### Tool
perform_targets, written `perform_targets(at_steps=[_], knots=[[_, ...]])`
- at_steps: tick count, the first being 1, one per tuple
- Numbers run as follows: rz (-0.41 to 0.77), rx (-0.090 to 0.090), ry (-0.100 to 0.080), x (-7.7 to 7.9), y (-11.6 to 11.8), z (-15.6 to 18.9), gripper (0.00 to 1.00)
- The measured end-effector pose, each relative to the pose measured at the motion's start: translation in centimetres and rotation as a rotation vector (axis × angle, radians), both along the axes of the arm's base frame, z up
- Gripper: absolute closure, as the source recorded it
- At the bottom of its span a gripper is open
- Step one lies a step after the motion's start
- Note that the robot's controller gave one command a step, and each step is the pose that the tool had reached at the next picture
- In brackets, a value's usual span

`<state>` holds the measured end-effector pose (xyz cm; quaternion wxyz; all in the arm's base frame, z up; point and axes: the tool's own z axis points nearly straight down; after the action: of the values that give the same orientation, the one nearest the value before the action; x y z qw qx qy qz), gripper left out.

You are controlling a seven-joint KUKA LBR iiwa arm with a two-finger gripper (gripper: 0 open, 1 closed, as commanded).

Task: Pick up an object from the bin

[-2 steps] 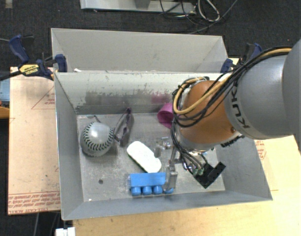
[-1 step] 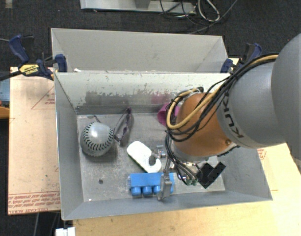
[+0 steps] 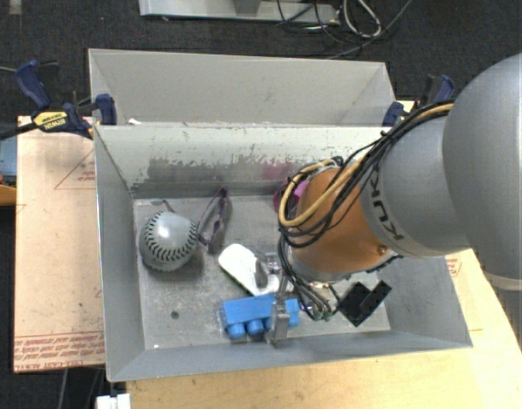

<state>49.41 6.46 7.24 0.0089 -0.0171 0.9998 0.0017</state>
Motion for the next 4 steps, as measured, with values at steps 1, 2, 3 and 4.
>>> perform_targets(at_steps=[1, 2, 3, 4], knots=[[0.083, 0.0, 0.003, 0.3, 3.3, -0.2, 1.0], [0.083, 0.0, 0.003, 0.3, 3.3, -0.2, 1.0], [0.096, 0.001, -0.001, -0.6, 3.8, 4.8, 1.0], [0.104, -0.001, 0.007, -0.2, 3.1, 14.1, 1.0]])
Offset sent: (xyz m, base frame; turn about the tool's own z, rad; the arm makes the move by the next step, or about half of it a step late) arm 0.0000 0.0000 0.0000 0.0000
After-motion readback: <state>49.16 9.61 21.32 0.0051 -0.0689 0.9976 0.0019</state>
